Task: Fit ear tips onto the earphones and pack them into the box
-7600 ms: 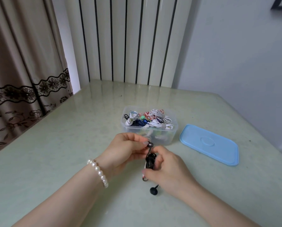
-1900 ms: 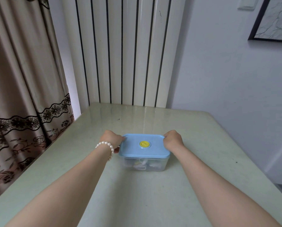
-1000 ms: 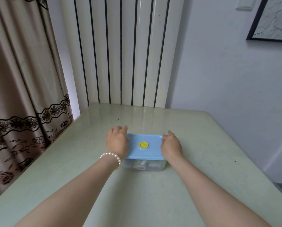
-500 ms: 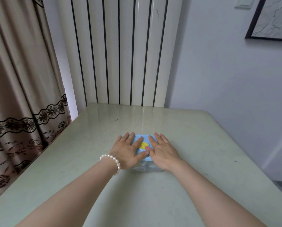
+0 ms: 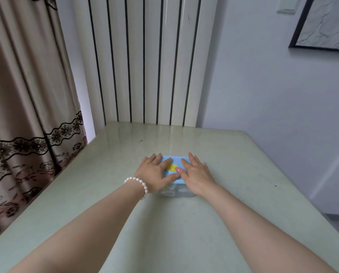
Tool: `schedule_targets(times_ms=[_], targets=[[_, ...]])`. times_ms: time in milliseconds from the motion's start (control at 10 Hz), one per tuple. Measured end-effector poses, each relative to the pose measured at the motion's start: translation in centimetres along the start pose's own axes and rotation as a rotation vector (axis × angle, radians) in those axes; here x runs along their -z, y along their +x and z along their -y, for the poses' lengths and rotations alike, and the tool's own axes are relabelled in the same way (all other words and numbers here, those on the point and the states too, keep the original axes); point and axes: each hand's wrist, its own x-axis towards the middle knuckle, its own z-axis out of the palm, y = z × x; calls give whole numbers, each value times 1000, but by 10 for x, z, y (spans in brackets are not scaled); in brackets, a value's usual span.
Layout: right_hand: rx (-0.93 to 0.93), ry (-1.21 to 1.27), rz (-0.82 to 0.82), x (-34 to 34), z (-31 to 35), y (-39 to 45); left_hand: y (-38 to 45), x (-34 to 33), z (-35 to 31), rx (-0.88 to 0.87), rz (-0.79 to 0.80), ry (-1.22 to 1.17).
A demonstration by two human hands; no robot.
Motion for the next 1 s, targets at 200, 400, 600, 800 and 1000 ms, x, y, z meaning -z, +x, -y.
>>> schedule_targets(times_ms=[200, 400, 600, 800, 1000], targets=[[41, -44, -45, 2, -8, -47, -35, 3, -14, 35, -172, 27], [83, -93, -61, -9, -7, -67, -69, -10, -11, 21, -154, -1], [85, -68, -76, -15, -7, -67, -70, -13, -12, 28, -156, -46], [83, -76, -84, -16, -8, -69, -72, -11, -13, 23, -146, 5], [83, -46, -61, -8, -5, -70, -72, -9, -14, 36, -126, 19]])
